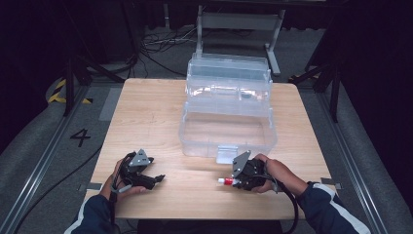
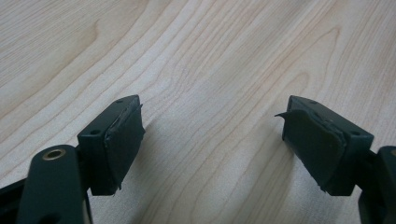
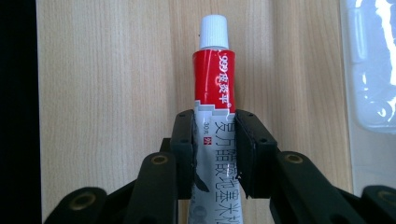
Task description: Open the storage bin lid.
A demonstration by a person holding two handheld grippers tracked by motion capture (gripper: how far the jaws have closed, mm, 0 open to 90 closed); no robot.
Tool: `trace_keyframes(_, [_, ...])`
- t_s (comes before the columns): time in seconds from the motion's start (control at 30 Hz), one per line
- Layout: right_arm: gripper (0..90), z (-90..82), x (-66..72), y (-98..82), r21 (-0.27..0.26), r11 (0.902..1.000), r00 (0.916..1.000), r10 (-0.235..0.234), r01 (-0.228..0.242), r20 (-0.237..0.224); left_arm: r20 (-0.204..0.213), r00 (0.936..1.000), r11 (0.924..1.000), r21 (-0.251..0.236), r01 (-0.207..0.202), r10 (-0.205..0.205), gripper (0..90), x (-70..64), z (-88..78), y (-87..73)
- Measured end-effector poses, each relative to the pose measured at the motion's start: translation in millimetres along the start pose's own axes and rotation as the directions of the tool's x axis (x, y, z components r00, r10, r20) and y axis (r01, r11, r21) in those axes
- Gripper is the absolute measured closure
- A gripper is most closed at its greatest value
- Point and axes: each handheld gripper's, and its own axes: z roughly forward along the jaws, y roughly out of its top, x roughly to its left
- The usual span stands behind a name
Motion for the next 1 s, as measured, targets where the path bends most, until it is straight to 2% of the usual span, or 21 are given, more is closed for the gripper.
trace_keyframes(0.2, [70.2,-3.2,-0.1,-1.2,-0.006,1.0000,1.0000,-0.003,0.003,0.002,0.000,1.0000,1.0000,0.000,0.000,0.000,20.8,0.0,0.0,0.0])
trace_keyframes(0.47, [70.3,-18.1,1.3,-3.6,-0.031,0.9994,0.9998,-0.011,0.012,0.014,-0.001,1.0000,1.0000,0.000,0.000,0.000,20.8,0.0,0.0,0.0])
trace_keyframes(0.6, [70.3,-27.2,1.7,-4.0,-0.054,0.9982,0.9992,-0.026,0.028,0.029,0.000,1.0000,1.0000,0.000,0.000,0.000,20.8,0.0,0.0,0.0])
trace_keyframes(0.7, [70.3,-34.3,2.7,-6.1,-0.064,0.9978,0.9990,-0.014,0.016,0.043,-0.001,1.0000,1.0000,-0.001,0.003,-0.003,20.8,-0.2,0.2,0.1])
trace_keyframes(1.0, [70.3,-60.8,1.7,-4.2,-0.088,0.9958,0.9972,-0.017,0.023,0.072,0.000,1.0000,1.0000,0.000,0.003,-0.003,20.3,0.2,0.8,0.7])
